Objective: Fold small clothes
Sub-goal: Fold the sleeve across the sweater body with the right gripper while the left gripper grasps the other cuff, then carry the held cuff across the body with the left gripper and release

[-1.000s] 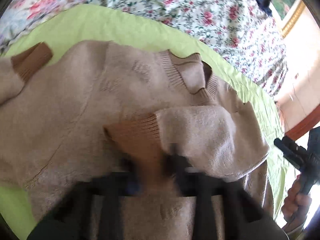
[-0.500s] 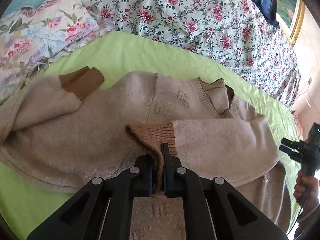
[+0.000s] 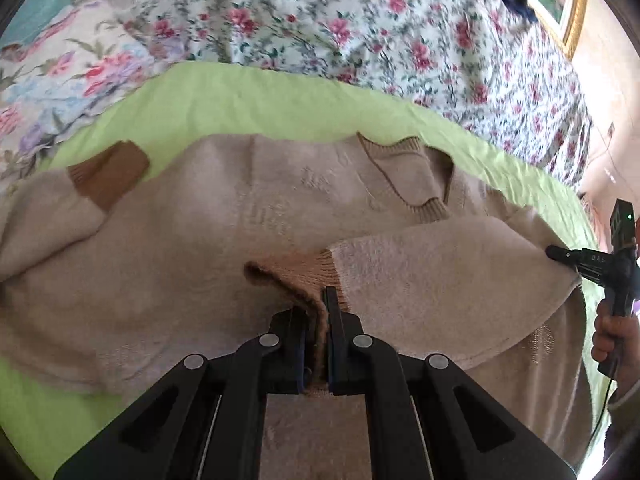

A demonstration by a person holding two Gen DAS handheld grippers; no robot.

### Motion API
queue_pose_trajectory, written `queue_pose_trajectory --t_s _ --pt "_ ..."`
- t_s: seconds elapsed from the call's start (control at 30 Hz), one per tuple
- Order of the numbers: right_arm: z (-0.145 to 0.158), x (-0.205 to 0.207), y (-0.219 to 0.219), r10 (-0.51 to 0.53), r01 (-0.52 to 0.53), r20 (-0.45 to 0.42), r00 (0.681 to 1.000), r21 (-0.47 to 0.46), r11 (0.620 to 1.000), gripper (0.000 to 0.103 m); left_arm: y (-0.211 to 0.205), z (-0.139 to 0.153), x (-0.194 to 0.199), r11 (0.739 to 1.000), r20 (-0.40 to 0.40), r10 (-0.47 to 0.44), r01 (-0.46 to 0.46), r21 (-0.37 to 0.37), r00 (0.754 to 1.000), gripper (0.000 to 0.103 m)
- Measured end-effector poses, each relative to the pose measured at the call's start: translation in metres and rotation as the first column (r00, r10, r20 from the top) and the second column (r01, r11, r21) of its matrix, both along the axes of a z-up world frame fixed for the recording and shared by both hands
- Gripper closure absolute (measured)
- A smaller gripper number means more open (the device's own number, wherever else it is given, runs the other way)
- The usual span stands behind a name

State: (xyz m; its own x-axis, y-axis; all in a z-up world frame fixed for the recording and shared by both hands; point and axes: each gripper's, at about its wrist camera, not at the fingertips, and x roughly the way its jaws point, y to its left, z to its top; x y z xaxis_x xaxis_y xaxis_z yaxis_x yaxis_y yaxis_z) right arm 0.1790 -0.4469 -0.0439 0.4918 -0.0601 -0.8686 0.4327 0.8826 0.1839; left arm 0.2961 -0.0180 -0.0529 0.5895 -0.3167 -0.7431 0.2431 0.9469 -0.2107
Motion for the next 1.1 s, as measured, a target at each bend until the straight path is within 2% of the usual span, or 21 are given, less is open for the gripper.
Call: queue_pose_trajectory --t_s 0.03,0.1,0.13,0.2,0.27,0.37,0.4,0.47,0.5,0.53,0.6,0.73,0.8,0.87,0.97,1.0,1.07,1.1 --pt "0.002 -0.003 0.0 -0.025 0.025 -0.013 1.0 -0.043 0.999 0.091 -0.002 -0.005 0.003 1.0 -0.013 0.003 -0.003 0.007 1.0 0.097" --pt "0.018 -0.014 0.005 -0.077 0.079 0.018 0.997 -0.151 0.985 0.084 0.001 -0.009 0.004 1.0 -0.029 0.007 -0.007 0.0 1.0 0.097" --pt "0.029 -0.02 0.017 -0.057 0.067 0.066 0.996 -0.149 0.987 0.084 0.003 -0.009 0.004 1.0 -0.03 0.007 -0.007 -0.011 1.0 0.097" --pt "0.037 -0.023 0.042 0.042 -0.029 0.116 0.992 -0.106 0.994 0.081 0.005 -0.009 0.004 1.0 -0.029 0.005 -0.005 -0.011 1.0 0.097" --pt "0.025 -0.017 0.065 0.127 -0.122 0.071 0.989 -0.077 0.99 0.076 0.005 -0.01 0.003 1.0 -0.03 0.002 -0.002 -0.003 1.0 0.097" --pt "-0.007 -0.019 0.058 0.074 -0.079 -0.05 0.996 -0.102 0.992 0.078 0.005 -0.012 0.001 1.0 -0.033 0.001 -0.001 0.007 0.999 0.097" --pt "-0.01 -0.024 0.05 0.051 -0.053 -0.034 0.998 -0.071 0.996 0.083 0.008 -0.012 0.0 1.0 -0.036 0.001 0.0 0.004 0.999 0.097" --pt "0.0 -0.037 0.041 0.002 -0.002 0.016 1.0 0.004 1.0 0.083 0.015 -0.012 -0.005 1.0 -0.043 -0.005 0.005 0.006 0.999 0.095" --pt "0.006 -0.041 0.041 -0.004 0.004 0.03 1.0 0.0 1.0 0.08 0.019 -0.01 -0.01 1.0 -0.042 -0.004 0.004 0.021 0.999 0.095" --pt "0.013 -0.045 0.046 0.0 0.0 0.042 0.999 -0.016 1.0 0.079 0.023 -0.008 -0.015 0.999 -0.037 -0.001 0.002 0.038 0.999 0.095" --pt "0.023 -0.055 0.056 0.025 -0.025 0.075 0.997 -0.005 1.0 0.069 0.035 0.0 -0.027 0.997 -0.016 0.008 -0.007 0.074 1.0 0.095" --pt "0.035 -0.071 0.082 0.097 -0.102 0.118 0.988 0.031 0.994 0.066 0.069 0.024 -0.04 0.994 0.039 0.048 -0.052 0.101 0.998 0.094" --pt "0.033 -0.07 0.102 0.123 -0.131 0.126 0.984 0.055 0.99 0.066 0.089 0.036 -0.036 0.989 0.063 0.084 -0.091 0.118 0.994 0.088" --pt "0.032 -0.074 0.114 0.146 -0.156 0.124 0.981 0.076 0.985 0.065 0.107 0.044 -0.024 0.979 0.079 0.128 -0.138 0.147 0.989 0.067" --pt "0.027 -0.079 0.13 0.177 -0.186 0.107 0.978 0.086 0.979 0.062 0.137 0.053 0.007 0.965 0.085 0.176 -0.189 0.184 0.981 0.048" --pt "0.026 -0.078 0.134 0.183 -0.192 0.103 0.978 0.088 0.977 0.06 0.146 0.055 0.019 0.962 0.079 0.182 -0.194 0.194 0.98 0.044" --pt "0.021 -0.076 0.142 0.198 -0.206 0.086 0.977 0.1 0.974 0.059 0.162 0.056 0.049 0.96 0.048 0.171 -0.177 0.217 0.984 0.022" --pt "0.019 -0.076 0.145 0.204 -0.211 0.078 0.976 0.104 0.972 0.059 0.17 0.055 0.065 0.959 0.025 0.161 -0.162 0.231 0.987 0.016"
